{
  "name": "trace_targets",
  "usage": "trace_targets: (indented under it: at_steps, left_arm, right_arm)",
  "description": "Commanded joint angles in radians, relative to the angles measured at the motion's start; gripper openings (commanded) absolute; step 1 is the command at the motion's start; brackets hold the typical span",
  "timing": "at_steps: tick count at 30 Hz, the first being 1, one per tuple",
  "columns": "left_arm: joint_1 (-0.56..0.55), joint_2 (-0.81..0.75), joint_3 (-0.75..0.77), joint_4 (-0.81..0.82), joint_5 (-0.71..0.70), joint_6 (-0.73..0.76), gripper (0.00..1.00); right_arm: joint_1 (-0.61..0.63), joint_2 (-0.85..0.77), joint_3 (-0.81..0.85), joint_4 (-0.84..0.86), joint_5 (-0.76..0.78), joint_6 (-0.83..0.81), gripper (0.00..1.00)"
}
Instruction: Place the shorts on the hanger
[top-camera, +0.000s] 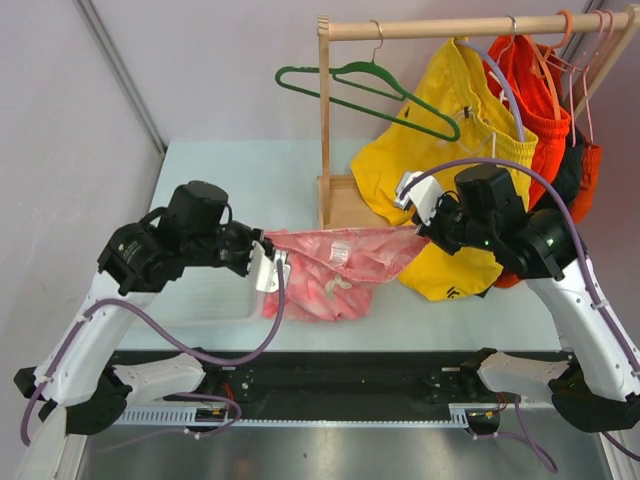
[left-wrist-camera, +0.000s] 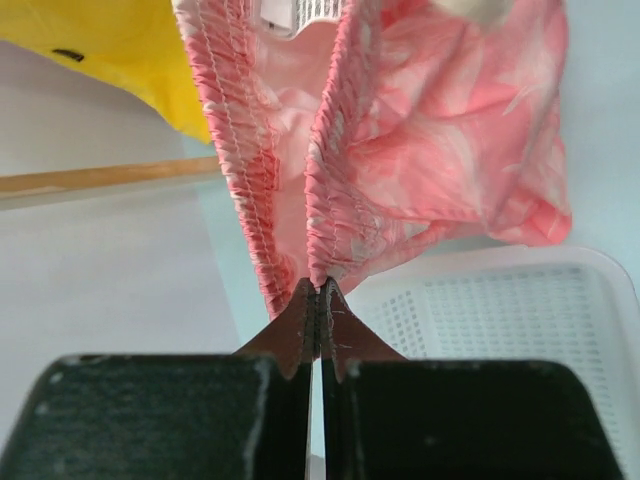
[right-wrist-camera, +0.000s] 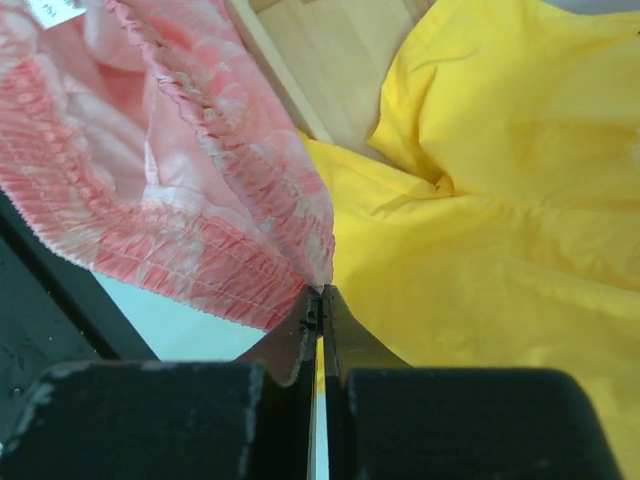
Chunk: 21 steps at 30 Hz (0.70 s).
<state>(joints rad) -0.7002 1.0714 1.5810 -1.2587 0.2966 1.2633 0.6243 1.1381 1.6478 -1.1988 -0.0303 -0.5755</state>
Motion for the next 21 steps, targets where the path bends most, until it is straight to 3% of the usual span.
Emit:
trace_targets:
  at_steps: [1,7,13,16,19,21]
  left_arm:
    - [0.021,0.001,-0.034,-0.079,0.082,0.071,0.0]
    - [0.021,-0.068,-0.425,0.11,0.136,0.081,0.11]
    - [0.021,0.005,-0.648,0.201,0.202,0.027,0.17]
    - [0.022,0.036,-0.703,0.272,0.211,-0.021,0.17]
    - [0.027,0.068,-0.707,0.311,0.223,-0.062,0.18]
    - [0.041,0.099,-0.698,0.324,0.228,-0.062,0.22]
  right_arm:
    - [-0.012,-0.001,-0.078,-0.042,0.04,-0.006,0.0]
    - [-0.009,0.015,-0.284,0.079,-0.04,0.017,0.0]
    - [-0.006,0.091,-0.442,0.198,-0.06,0.019,0.0]
    - [-0.008,0.115,-0.5,0.258,-0.049,-0.001,0.01]
    - [-0.012,0.161,-0.51,0.297,-0.049,-0.003,0.08]
    - [-0.011,0.196,-0.51,0.343,-0.049,-0.01,0.19]
